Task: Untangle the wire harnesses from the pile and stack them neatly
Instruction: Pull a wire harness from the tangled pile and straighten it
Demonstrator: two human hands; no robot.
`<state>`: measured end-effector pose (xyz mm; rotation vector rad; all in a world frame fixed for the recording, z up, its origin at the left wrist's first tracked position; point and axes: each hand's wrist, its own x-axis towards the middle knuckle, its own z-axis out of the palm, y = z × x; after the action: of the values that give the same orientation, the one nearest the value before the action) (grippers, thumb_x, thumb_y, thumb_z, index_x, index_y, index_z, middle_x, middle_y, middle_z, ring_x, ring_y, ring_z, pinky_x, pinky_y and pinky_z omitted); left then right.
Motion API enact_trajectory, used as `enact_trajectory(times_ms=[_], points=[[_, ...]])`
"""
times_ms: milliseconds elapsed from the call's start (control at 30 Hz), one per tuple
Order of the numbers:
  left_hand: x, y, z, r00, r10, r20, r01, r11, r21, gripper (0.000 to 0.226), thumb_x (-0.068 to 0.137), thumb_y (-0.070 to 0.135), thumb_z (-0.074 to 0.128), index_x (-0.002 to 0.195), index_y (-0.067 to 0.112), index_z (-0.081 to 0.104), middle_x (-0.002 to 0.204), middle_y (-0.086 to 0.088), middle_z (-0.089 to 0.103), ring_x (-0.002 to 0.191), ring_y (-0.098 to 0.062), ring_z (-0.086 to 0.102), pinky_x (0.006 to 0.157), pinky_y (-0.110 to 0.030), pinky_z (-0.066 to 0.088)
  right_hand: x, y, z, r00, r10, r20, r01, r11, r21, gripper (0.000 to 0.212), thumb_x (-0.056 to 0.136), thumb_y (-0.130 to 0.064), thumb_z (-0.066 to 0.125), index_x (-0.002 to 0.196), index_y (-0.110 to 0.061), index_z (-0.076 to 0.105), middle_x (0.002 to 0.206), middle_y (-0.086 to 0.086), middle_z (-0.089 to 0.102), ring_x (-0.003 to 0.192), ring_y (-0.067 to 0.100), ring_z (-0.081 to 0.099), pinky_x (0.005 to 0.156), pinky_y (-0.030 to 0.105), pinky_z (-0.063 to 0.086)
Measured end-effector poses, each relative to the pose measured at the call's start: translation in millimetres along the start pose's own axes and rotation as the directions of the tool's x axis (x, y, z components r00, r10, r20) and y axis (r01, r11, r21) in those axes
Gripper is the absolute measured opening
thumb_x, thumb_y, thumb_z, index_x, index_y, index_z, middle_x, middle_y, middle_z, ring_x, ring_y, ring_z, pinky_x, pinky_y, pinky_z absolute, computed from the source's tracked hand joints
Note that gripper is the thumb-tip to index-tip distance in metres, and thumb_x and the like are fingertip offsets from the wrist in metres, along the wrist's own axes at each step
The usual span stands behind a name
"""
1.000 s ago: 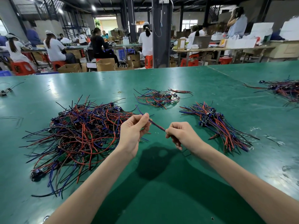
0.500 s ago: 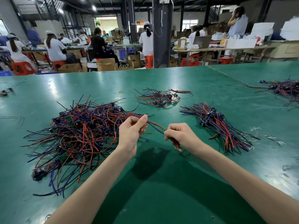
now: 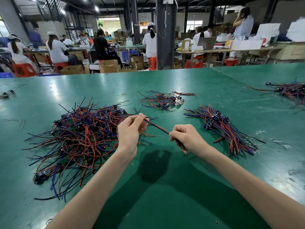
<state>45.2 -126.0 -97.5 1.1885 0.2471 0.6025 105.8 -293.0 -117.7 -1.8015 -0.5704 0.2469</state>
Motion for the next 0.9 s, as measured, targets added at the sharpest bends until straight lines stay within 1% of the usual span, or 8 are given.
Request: enact_trajectory(times_ms=[167,333,467,600,700,800,900], points=[[0.7,0.7,-1.2,0.998,0.056,0.008,-0.056,0.995,0.077,0.018,0.093,0.005,0.055,0.078,0.008,0.065,0.065,0.005,0.067,0.060,-0.004,0.056,0.059,-0.014,0.050,0.7,-1.2,-3.1,0.999,-0.011,-0.038,0.009,0.999,-0.038,0.033,0.083,-0.009,0.056,0.051,-0.019,0.058,0.042,-0.002,0.047,0.029,0.016,0.035,0.035,0.020,0.029],[0.9,1.2,-2.8,0.999,0.034,-0.011,-0.033,0.998,0.045,0.012,0.093,0.002,0.054,0.089,0.008,0.064,0.072,0.001,0.068,0.063,-0.004,0.059,0.060,-0.013,0.051,-0.1,-2.5,-2.6,0.999,-0.001,-0.046,-0.002,0.997,-0.075,0.029,0.082,-0.008,0.058,0.054,-0.017,0.057,0.043,-0.002,0.047,0.031,0.018,0.035,0.034,0.020,0.030],[0.5,3.0,-1.2,1.000,0.000,-0.013,0.000,1.000,0.008,0.011,0.093,0.007,0.056,0.083,0.008,0.060,0.064,0.003,0.069,0.059,-0.004,0.059,0.056,-0.013,0.050,-1.4,-3.4,-3.4,0.999,-0.002,-0.049,-0.002,0.996,-0.086,0.030,0.082,-0.009,0.058,0.054,-0.017,0.057,0.043,-0.003,0.048,0.031,0.019,0.036,0.034,0.020,0.029],[-1.5,3.9,-0.4,1.000,-0.030,-0.008,0.029,0.999,-0.039,0.013,0.094,0.010,0.056,0.081,0.009,0.056,0.063,0.002,0.069,0.057,-0.005,0.060,0.052,-0.015,0.048,-2.9,-6.1,-3.5,0.999,-0.009,-0.044,0.005,0.996,-0.093,0.029,0.082,-0.008,0.059,0.054,-0.016,0.058,0.044,-0.001,0.049,0.032,0.019,0.036,0.034,0.020,0.029],[-1.6,5.5,-0.3,1.000,-0.013,-0.016,0.012,0.999,-0.053,0.020,0.095,0.014,0.054,0.075,0.011,0.052,0.059,0.002,0.067,0.051,-0.004,0.058,0.050,-0.015,0.047,-4.5,-8.5,-3.0,0.999,-0.020,-0.036,0.016,0.995,-0.102,0.028,0.083,-0.008,0.058,0.056,-0.015,0.057,0.044,-0.001,0.048,0.032,0.019,0.036,0.034,0.019,0.028],[-1.5,6.5,-1.3,1.000,0.002,-0.014,-0.003,0.999,-0.043,0.021,0.096,0.015,0.053,0.075,0.012,0.053,0.061,0.003,0.067,0.053,-0.004,0.058,0.052,-0.015,0.048,-5.0,-9.8,-2.4,0.999,-0.027,-0.039,0.021,0.991,-0.131,0.027,0.083,-0.008,0.058,0.057,-0.013,0.057,0.044,-0.002,0.048,0.033,0.018,0.035,0.034,0.019,0.029],[-0.8,6.2,-2.8,1.000,-0.006,-0.022,0.005,0.999,-0.045,0.016,0.094,0.010,0.055,0.079,0.012,0.060,0.068,0.003,0.065,0.060,-0.004,0.056,0.058,-0.014,0.049,-5.2,-8.6,-2.7,0.998,-0.027,-0.050,0.018,0.985,-0.170,0.026,0.083,-0.008,0.058,0.057,-0.012,0.057,0.045,0.000,0.048,0.032,0.014,0.035,0.034,0.019,0.029]])
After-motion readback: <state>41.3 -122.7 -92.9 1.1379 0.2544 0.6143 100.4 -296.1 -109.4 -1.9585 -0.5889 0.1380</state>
